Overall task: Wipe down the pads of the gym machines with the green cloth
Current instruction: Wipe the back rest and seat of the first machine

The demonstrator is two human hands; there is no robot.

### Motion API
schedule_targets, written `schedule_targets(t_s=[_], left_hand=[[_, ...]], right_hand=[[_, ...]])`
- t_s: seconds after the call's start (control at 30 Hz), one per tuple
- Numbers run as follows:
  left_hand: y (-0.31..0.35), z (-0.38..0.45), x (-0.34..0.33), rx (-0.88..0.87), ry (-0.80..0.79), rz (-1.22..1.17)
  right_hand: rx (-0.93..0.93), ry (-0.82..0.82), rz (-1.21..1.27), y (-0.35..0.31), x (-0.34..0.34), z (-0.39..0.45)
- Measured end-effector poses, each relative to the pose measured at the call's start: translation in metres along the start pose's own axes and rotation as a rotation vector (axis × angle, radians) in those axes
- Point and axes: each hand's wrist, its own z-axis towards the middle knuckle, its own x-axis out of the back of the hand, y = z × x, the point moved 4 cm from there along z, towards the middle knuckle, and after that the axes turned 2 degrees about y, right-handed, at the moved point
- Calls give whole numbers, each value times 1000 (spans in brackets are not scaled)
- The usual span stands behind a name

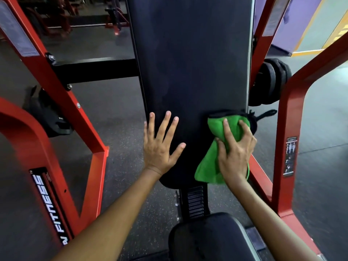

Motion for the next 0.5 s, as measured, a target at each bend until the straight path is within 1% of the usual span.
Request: schedule_targets(t_s=[0.07, 0.13, 0.2, 0.23, 0.3, 0.4, 0.43, 0.5], left_hand=[[-1, 1, 0, -12, 6, -15], [-2, 1, 0, -11, 9, -24], [-2, 0, 0, -3, 11, -30], [-2, 0, 0, -1, 11, -30], [-2, 0, -1, 6, 11, -33], [-2, 0, -1, 17, 10, -52], [-2, 0, -1, 19, 12, -68], [-2, 2, 0, 13, 19, -105]], right_hand=[[34, 3, -41, -21, -6, 2], [165, -44, -99, -34, -12, -17], [289, -111, -164, -29, -14, -44], [310, -133, -193, -20, -13, -53], [235, -139, -199, -1, -8, -57], [25, -69, -70, 7, -5, -34], [-13, -38, -47, 2, -6, -26], [-12, -16, -65, -16, -12, -18]])
